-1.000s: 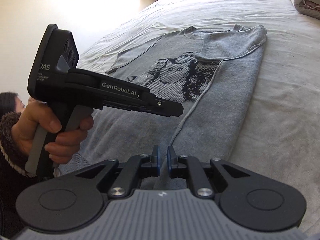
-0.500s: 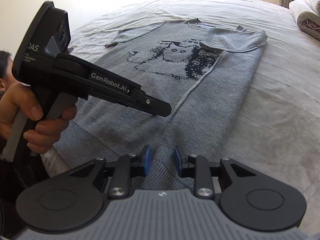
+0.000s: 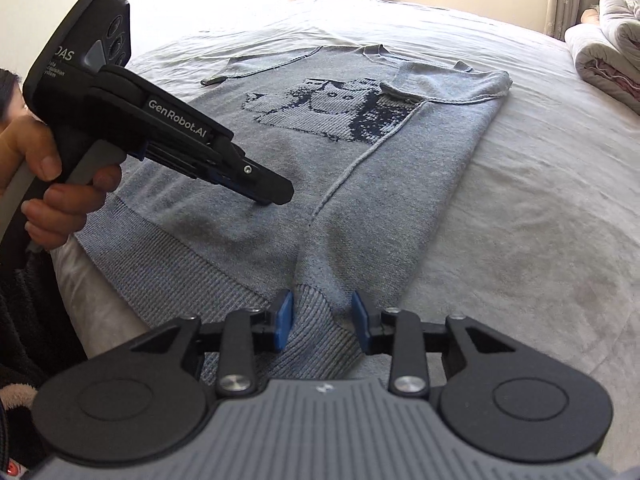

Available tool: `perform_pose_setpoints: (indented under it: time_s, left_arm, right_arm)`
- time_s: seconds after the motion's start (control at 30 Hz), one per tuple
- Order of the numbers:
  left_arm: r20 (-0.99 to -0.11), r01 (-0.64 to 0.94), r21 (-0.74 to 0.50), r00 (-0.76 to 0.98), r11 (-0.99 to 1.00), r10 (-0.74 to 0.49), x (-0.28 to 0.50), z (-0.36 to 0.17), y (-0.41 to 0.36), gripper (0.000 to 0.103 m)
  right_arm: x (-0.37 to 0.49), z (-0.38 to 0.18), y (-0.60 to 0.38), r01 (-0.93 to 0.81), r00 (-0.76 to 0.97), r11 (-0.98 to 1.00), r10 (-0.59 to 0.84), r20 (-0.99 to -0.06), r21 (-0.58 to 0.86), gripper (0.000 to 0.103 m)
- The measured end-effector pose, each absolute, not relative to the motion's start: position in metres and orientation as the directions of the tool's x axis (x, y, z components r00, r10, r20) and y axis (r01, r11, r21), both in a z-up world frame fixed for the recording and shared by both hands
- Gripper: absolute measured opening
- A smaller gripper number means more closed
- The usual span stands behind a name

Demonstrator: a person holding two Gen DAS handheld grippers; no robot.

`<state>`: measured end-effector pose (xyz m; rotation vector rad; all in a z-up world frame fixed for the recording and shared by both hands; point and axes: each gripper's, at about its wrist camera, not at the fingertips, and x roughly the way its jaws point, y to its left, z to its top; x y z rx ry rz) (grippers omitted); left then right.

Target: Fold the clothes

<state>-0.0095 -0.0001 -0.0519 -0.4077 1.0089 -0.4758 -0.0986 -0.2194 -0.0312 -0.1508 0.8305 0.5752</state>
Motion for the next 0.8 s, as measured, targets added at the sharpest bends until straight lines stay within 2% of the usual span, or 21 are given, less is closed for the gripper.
perform_pose_setpoints:
  time_s: [0.07,0.17,0.27,0.43,0.6,0.7,0.8]
  left_arm:
    - [-0.701,0.185,-0.535,0.447,0.824,-0.555,-0.009,-0.052,0.000,0.023]
    - [-0.700,0.181,-0.538,0.447,0.823,-0.556,-0.007,-0.052,0.000,0.023]
    - [-0.697,0.175,-0.547,0.447,0.818,-0.561,-0.005,-0.052,0.000,0.023]
    - [-0.685,0.175,-0.568,0.442,0.804,-0.579,-0.004,-0.053,0.000,0.023]
    - [-0.636,0.194,-0.616,0.449,0.764,-0.627,-0.003,-0.049,-0.001,0.023]
    - [-0.615,0.203,-0.633,0.453,0.747,-0.645,-0.004,-0.047,-0.002,0.024]
    - [-0.620,0.202,-0.629,0.453,0.751,-0.641,-0.003,-0.047,-0.003,0.024]
  right_arm:
    - [-0.098,-0.034,-0.221,-0.532,0.543,0.842,0.420,-0.727,0.089,0.026]
    - [-0.097,-0.036,-0.223,-0.519,0.558,0.850,0.413,-0.719,0.086,0.013]
    - [-0.092,-0.034,-0.233,-0.477,0.549,0.863,0.441,-0.710,0.167,0.010]
    - [-0.079,-0.030,-0.263,-0.359,0.492,0.810,0.587,-0.643,0.464,0.011]
    - [-0.064,-0.033,-0.279,-0.261,0.400,0.642,0.752,-0.525,0.721,0.014]
    - [-0.060,-0.036,-0.277,-0.231,0.340,0.570,0.806,-0.484,0.788,0.020]
    - [-0.059,-0.036,-0.263,-0.257,0.314,0.639,0.765,-0.562,0.725,0.022]
